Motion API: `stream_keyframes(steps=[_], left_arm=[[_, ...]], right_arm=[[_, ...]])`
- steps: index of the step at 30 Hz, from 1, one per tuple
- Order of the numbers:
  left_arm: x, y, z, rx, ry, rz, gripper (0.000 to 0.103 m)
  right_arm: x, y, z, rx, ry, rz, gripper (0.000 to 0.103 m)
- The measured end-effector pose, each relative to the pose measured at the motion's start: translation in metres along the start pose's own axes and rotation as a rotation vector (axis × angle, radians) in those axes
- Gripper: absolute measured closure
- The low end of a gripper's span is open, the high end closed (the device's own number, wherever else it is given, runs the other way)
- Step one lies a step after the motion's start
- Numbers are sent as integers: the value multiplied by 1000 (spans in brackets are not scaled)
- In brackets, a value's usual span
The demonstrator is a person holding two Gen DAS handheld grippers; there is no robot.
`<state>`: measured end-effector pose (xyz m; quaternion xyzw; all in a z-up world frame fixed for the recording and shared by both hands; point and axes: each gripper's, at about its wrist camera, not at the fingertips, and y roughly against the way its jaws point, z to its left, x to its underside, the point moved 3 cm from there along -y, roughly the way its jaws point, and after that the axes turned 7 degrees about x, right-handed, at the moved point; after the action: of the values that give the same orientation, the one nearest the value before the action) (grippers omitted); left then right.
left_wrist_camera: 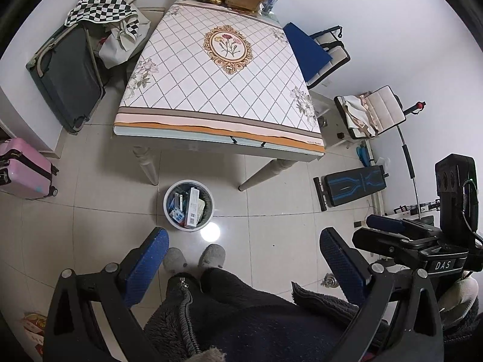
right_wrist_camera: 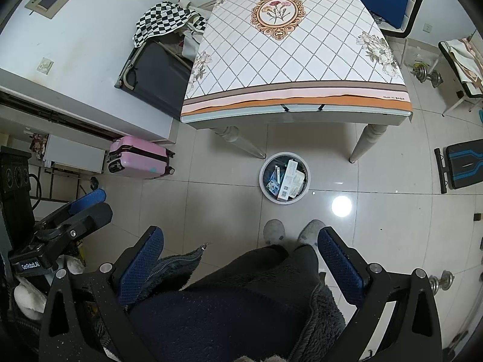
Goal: Collect trash
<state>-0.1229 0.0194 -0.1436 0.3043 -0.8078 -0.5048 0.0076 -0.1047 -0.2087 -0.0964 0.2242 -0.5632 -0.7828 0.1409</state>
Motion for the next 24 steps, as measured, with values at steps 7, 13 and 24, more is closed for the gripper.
stream_keyframes(steps=[7,13,24], left_arm=[[4,-3,-1,-3,3,3,1],[5,-3,-2,-3,2,3,1],[6,-4,-3,-4,9,1,1]], right_arm=[[-1,-2,-4,-3,0,6,0],[1,-2,-2,-3,2,6,0],[2,-2,0,-5,5,4,0]])
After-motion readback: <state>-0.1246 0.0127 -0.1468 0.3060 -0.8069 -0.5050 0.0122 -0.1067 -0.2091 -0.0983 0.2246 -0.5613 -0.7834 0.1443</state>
